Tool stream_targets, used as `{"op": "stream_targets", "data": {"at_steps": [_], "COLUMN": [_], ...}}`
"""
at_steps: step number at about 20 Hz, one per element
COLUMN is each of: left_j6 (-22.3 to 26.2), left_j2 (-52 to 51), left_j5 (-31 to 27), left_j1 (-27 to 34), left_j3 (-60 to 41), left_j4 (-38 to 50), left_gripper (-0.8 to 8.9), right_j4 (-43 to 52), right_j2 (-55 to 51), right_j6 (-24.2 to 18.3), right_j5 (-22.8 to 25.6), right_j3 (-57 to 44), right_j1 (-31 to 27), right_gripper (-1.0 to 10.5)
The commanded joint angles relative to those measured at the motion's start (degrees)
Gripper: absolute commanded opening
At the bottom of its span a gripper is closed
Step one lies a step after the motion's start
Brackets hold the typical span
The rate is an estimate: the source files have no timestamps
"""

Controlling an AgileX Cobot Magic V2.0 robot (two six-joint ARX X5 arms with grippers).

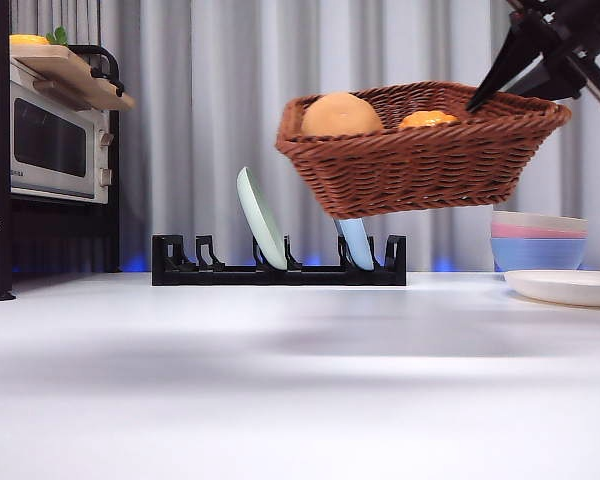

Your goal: Pick up the basket,pick up the corn from the table,pick up the potato from the table,pick up the cucumber from the table,put all items into the basket

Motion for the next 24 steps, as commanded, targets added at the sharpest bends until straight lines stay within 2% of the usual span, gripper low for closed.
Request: {"op": "stream_targets", "data": {"at_steps": [1,3,4,8,12,13,15,16,19,22,24], "left_j6": [-7.50,-9.38,-9.49,-9.55,-9.55,-9.55,-9.55,-9.55,-9.51,-9.51,-9.29], "left_j2": [0.44,1.66,2.82,8.76,12.57,12.59,12.59,12.57,12.35,9.46,5.99], "left_j5": [-18.53,-30.88,-33.57,-37.03,-38.88,-39.41,-39.36,-39.34,-39.34,-39.36,-39.41], "left_j1": [0.17,0.87,1.51,5.49,7.87,8.00,7.98,8.04,8.02,8.02,8.04], "left_j3": [3.43,3.80,3.80,3.80,3.80,3.80,3.82,3.80,4.02,4.11,4.11], "left_j4": [6.19,11.65,12.57,12.63,12.63,12.63,13.03,12.94,12.66,11.10,9.86], "left_gripper": [-0.08,-0.08,-0.08,-0.08,0.08,0.90,5.00,5.71,5.67,5.66,5.66], "right_j4": [1.01,1.01,1.01,1.03,1.03,1.03,1.03,1.03,1.03,1.01,1.01], "right_j2": [-0.22,-0.22,-0.22,-0.22,-0.22,-0.22,-0.22,-0.22,-0.20,0.61,2.67], "right_j6": [0.79,0.81,0.81,0.83,1.01,1.40,1.55,1.90,2.29,3.15,4.17], "right_j5": [-0.57,-0.50,-0.48,-0.26,-0.26,-0.28,-0.26,-0.26,0.55,6.40,7.50], "right_j3": [0.09,0.09,0.09,0.09,0.09,0.09,0.09,0.09,0.09,0.09,0.09], "right_j1": [2.78,5.46,6.64,11.06,12.61,12.61,12.61,12.59,12.59,12.57,12.31], "right_gripper": [-0.2,-0.2,-0.2,-0.2,-0.2,-0.2,-0.2,-0.2,-0.2,-0.2,-0.2]}}
